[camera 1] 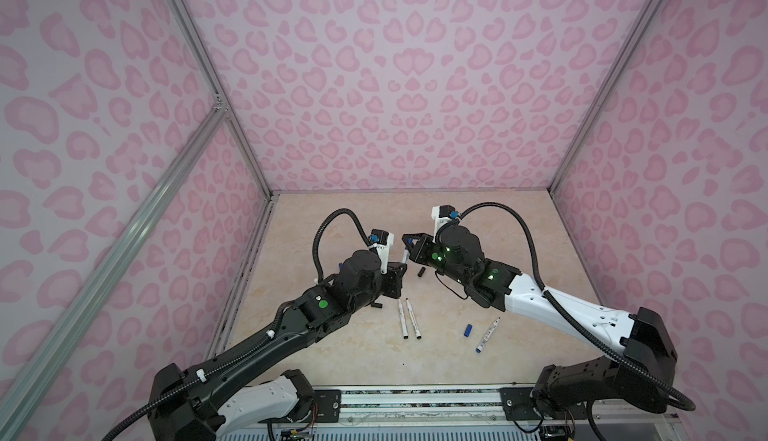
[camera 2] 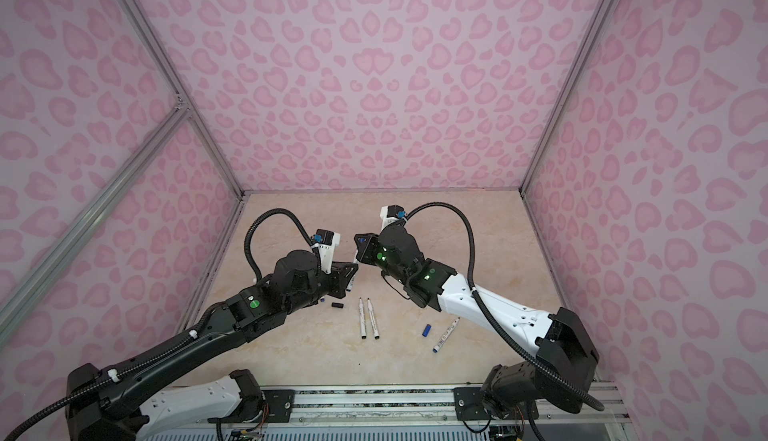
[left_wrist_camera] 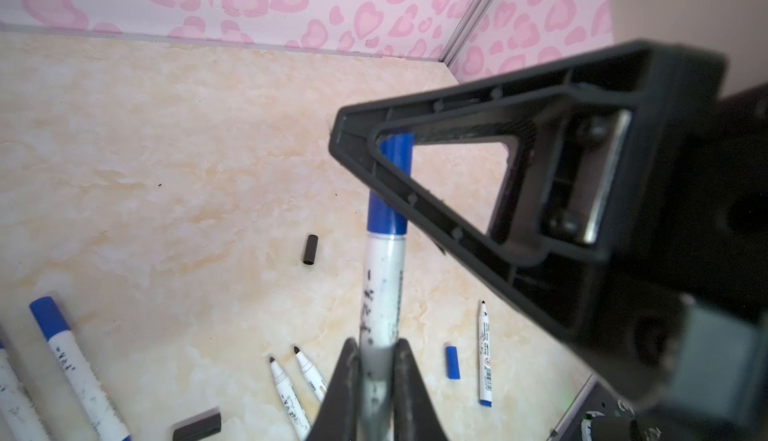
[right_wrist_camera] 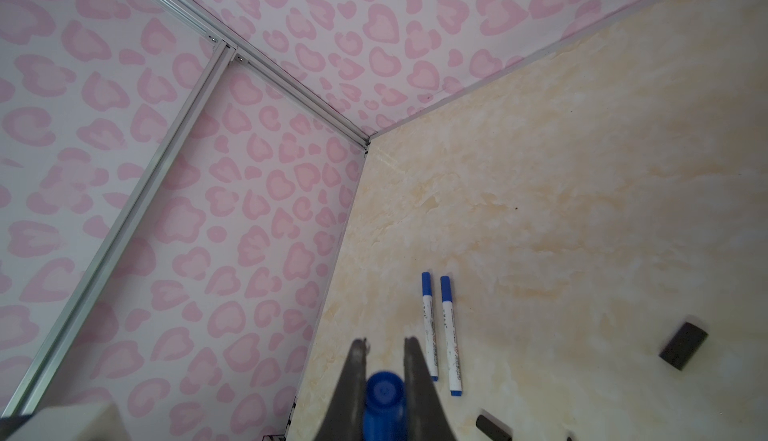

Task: Insert the pens into the pen caps
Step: 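Press the blue cap down onto the white marker and open the right gripper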

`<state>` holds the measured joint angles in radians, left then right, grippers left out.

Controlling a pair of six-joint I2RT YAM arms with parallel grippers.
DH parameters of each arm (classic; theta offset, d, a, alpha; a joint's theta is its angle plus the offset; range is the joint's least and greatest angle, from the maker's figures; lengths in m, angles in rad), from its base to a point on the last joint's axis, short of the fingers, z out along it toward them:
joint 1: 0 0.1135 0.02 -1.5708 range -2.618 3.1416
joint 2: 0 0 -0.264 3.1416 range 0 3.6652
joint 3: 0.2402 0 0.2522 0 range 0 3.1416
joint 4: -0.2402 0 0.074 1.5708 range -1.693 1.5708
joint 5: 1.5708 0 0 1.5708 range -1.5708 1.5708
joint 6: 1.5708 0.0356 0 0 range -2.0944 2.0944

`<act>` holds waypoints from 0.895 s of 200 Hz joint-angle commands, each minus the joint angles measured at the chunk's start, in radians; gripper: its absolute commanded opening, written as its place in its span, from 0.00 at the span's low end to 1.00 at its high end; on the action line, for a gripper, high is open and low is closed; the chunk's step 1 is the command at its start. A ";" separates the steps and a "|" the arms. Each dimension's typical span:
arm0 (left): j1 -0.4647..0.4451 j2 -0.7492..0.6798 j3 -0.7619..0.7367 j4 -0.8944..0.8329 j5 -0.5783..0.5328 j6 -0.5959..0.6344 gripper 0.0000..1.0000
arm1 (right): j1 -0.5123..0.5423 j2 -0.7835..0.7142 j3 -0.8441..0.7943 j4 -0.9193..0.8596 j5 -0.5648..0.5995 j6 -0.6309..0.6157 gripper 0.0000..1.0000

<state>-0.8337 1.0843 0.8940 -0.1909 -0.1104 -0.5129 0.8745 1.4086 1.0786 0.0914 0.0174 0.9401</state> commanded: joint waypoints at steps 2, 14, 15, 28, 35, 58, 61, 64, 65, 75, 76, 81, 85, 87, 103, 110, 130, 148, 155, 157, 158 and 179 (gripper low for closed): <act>0.052 0.002 0.021 0.133 -0.162 -0.062 0.03 | 0.015 -0.020 -0.031 -0.016 -0.189 0.054 0.00; 0.077 -0.003 0.017 0.142 -0.111 -0.074 0.03 | 0.015 -0.038 -0.039 -0.030 -0.175 0.055 0.00; 0.080 -0.004 0.017 0.144 -0.106 -0.075 0.03 | 0.016 -0.039 -0.040 -0.031 -0.173 0.055 0.00; 0.106 -0.007 0.007 0.165 -0.040 -0.089 0.03 | 0.016 -0.055 -0.053 -0.029 -0.164 0.063 0.00; 0.123 -0.007 0.000 0.187 0.022 -0.097 0.03 | 0.015 -0.062 -0.064 -0.015 -0.167 0.067 0.00; 0.165 0.000 -0.016 0.249 0.213 -0.144 0.03 | 0.015 -0.080 -0.112 0.091 -0.212 0.079 0.00; 0.168 0.000 -0.016 0.252 0.229 -0.151 0.03 | 0.017 -0.082 -0.116 0.101 -0.218 0.082 0.00; 0.171 0.000 -0.017 0.257 0.244 -0.158 0.03 | 0.016 -0.084 -0.119 0.110 -0.222 0.084 0.00; 0.173 0.000 -0.017 0.257 0.248 -0.160 0.03 | 0.015 -0.085 -0.120 0.114 -0.224 0.084 0.00; 0.186 -0.003 -0.019 0.268 0.294 -0.179 0.03 | 0.016 -0.094 -0.135 0.145 -0.238 0.088 0.00; 0.187 -0.004 -0.018 0.269 0.297 -0.180 0.03 | 0.016 -0.095 -0.136 0.148 -0.238 0.089 0.00; 0.193 -0.007 -0.019 0.271 0.311 -0.188 0.03 | 0.017 -0.099 -0.142 0.159 -0.242 0.089 0.00; 0.196 -0.010 -0.018 0.269 0.316 -0.193 0.03 | 0.018 -0.103 -0.145 0.164 -0.241 0.089 0.00; 0.197 -0.011 -0.017 0.270 0.318 -0.194 0.03 | 0.017 -0.106 -0.147 0.166 -0.241 0.089 0.00; 0.200 -0.028 -0.011 0.252 0.303 -0.196 0.03 | 0.028 -0.118 -0.151 0.168 -0.230 0.083 0.00; 0.200 -0.033 -0.010 0.245 0.288 -0.194 0.03 | 0.033 -0.120 -0.148 0.164 -0.224 0.080 0.00; 0.200 -0.031 0.001 0.213 0.236 -0.186 0.03 | 0.067 -0.115 -0.124 0.126 -0.188 0.064 0.00; 0.200 -0.016 0.011 0.184 0.175 -0.179 0.03 | 0.104 -0.102 -0.094 0.081 -0.149 0.043 0.00; 0.200 -0.011 0.012 0.178 0.157 -0.178 0.03 | 0.111 -0.096 -0.086 0.070 -0.138 0.038 0.00; 0.200 -0.009 0.013 0.177 0.155 -0.177 0.03 | 0.113 -0.097 -0.083 0.068 -0.136 0.036 0.00; 0.200 -0.008 0.013 0.177 0.154 -0.176 0.03 | 0.113 -0.095 -0.082 0.066 -0.135 0.035 0.00; 0.200 0.003 0.016 0.159 0.121 -0.168 0.03 | 0.111 -0.092 -0.068 0.027 -0.094 0.018 0.10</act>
<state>-0.6518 1.0626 0.8902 -0.1593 0.3843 -0.6376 0.9512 1.3163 0.9970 0.1944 0.1337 0.9459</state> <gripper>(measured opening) 0.140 0.126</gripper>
